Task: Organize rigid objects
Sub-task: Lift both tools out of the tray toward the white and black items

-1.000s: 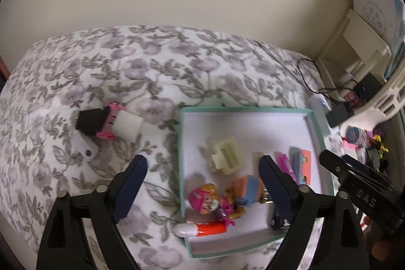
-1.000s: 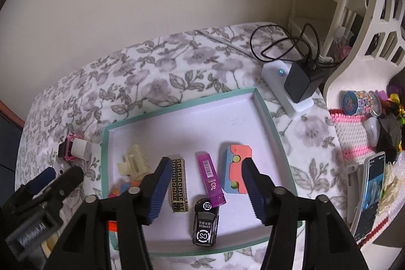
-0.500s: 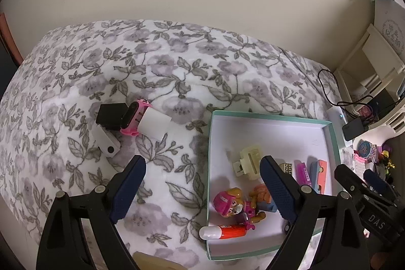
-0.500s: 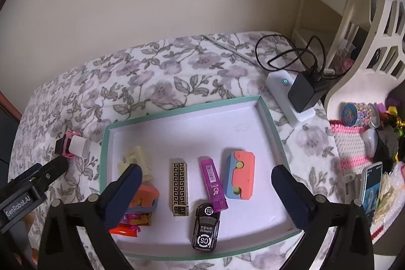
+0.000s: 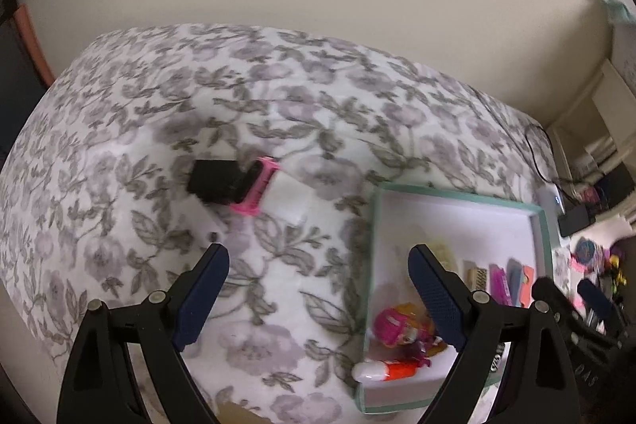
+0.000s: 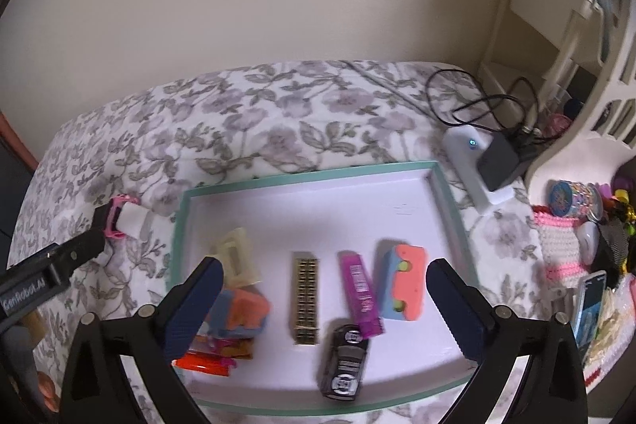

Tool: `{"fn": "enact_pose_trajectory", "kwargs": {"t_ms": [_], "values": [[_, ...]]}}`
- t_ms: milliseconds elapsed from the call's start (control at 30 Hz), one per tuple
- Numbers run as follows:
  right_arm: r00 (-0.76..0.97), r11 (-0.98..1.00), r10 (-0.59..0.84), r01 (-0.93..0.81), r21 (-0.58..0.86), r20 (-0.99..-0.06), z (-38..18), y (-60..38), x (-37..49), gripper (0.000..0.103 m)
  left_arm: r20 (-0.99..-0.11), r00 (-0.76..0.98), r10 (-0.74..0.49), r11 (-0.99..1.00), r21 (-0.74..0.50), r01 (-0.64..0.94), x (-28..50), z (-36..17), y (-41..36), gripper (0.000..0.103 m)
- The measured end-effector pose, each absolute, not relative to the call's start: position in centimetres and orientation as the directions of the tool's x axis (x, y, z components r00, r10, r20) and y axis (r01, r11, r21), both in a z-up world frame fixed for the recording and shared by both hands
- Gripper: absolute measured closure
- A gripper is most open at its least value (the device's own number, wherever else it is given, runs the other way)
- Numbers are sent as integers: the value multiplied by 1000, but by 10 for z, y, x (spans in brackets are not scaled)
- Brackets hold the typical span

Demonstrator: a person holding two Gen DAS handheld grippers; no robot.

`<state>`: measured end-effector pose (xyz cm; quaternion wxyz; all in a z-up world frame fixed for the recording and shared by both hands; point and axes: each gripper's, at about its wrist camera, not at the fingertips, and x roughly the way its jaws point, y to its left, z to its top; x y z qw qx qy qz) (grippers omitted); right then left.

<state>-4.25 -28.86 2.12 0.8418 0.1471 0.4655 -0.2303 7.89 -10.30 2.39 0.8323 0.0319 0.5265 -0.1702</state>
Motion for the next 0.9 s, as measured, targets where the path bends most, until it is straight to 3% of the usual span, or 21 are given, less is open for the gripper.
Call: {"fn": "enact_pose_trajectory", "kwargs": {"t_ms": [200,467,900], "values": [[474,896,-223,443,12,-852,17,-250,-19,0,-875,450,-181,978,-110,180,101,30,-53,11],[509,940,-144,338,43,-849,13,-200,11,0,-849,512,-132,989,-151,4,120,32,15,4],[508,957,-64,274,92,-859,-8,-164,52,0,-850,503,-157,981,-194,-23,144,21,45,3]]}}
